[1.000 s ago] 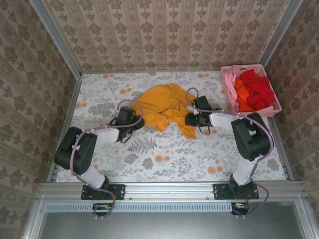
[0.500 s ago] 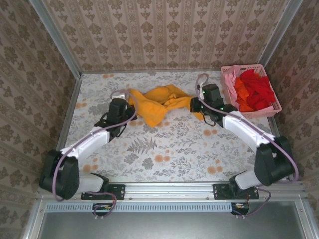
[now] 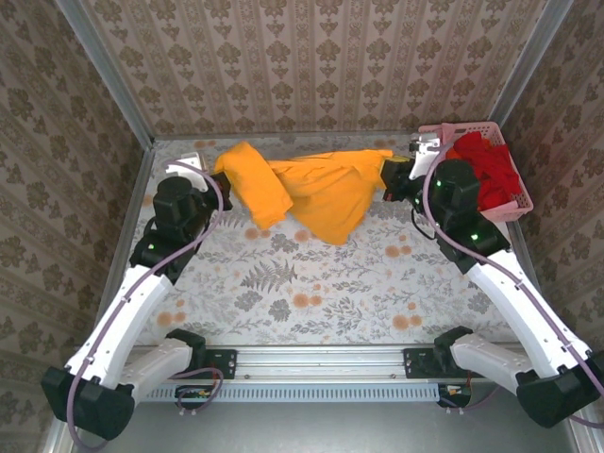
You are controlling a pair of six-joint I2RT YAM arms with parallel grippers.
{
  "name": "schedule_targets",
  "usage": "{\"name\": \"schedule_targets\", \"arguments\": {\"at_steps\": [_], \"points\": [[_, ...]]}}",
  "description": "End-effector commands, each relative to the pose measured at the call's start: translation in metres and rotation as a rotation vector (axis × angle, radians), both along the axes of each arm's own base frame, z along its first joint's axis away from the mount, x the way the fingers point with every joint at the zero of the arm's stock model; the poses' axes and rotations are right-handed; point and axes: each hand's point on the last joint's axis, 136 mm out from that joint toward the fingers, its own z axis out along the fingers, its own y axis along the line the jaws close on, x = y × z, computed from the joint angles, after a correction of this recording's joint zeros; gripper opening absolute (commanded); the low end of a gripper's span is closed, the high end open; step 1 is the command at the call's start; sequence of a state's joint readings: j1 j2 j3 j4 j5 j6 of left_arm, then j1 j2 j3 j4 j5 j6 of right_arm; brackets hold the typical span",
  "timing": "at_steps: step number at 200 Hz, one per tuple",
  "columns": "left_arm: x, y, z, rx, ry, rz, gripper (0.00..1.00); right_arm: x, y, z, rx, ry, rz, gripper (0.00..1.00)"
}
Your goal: Fold and stack the t-shirts
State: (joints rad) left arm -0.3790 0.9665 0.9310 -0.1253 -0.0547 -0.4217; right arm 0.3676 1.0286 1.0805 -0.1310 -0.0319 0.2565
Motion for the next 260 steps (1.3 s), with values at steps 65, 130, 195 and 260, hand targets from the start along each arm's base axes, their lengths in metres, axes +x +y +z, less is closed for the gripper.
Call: {"name": "schedule_targets", "arguments": {"at_steps": [65, 130, 195, 260], "points": [[0.001, 0.03, -0.131, 0.138, 0.318, 0.176, 1.0, 0.041, -0.008, -0.18, -0.172, 0.448, -0.133, 0.0], [0.021, -0.071, -0.166, 0.437, 0.405, -0.037, 1.0, 0.03, -0.01, -0.202, -0.165, 0.505, -0.127, 0.0], [0.07, -0.158, -0.21, 0.613, 0.459, -0.168, 0.93, 0.026, -0.013, -0.211, -0.17, 0.52, -0.136, 0.0], [0.088, -0.159, -0.242, 0.697, 0.53, -0.127, 0.34, 0.024, -0.025, -0.215, -0.182, 0.528, -0.164, 0.0]]}}
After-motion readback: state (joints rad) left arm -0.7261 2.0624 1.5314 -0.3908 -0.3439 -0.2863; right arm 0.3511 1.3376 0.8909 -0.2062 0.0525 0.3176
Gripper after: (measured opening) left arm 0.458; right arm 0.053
